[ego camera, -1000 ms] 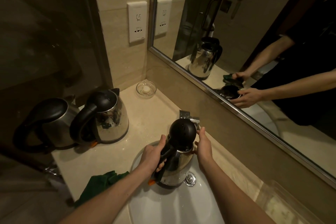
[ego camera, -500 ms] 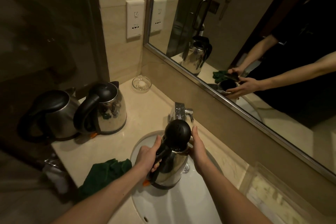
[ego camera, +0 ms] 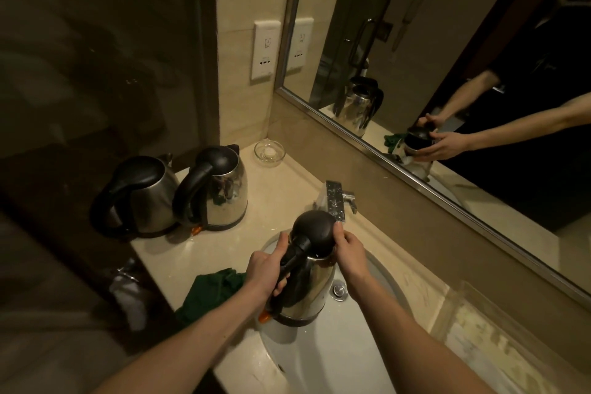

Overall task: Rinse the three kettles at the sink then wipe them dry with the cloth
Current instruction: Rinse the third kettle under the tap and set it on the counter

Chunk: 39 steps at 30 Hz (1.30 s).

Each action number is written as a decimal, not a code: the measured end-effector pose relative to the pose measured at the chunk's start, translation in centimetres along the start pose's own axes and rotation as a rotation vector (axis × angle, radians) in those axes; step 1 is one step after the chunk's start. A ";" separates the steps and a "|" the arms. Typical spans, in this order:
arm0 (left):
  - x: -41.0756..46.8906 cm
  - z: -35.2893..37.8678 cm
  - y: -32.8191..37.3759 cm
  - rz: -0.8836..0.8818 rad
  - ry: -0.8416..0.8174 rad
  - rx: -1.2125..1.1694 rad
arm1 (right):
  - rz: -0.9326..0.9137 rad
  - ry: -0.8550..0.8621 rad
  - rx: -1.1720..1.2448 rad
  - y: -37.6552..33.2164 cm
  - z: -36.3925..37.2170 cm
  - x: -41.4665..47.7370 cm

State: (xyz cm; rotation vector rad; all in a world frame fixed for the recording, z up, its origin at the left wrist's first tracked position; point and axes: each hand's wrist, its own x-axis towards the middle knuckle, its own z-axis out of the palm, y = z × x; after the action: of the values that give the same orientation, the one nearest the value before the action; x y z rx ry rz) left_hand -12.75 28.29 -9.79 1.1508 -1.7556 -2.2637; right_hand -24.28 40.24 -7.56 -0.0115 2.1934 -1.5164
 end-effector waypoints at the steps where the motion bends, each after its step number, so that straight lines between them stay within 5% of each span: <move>1: -0.2 -0.4 0.1 0.000 0.006 -0.004 | -0.007 0.013 -0.004 -0.3 0.6 -0.4; 20: 2.5 -5.7 4.6 0.054 0.074 -0.119 | -0.057 0.114 -0.110 -5.4 6.9 2.8; 39: 11.4 -3.6 8.5 0.154 0.062 -0.101 | -0.037 0.134 0.110 -9.4 7.6 11.7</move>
State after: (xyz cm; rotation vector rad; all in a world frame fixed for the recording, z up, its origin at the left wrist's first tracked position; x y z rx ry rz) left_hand -22.14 17.06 -8.64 1.0185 -1.6269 -2.1758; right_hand -34.18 26.78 -5.72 0.0880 2.2202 -1.7016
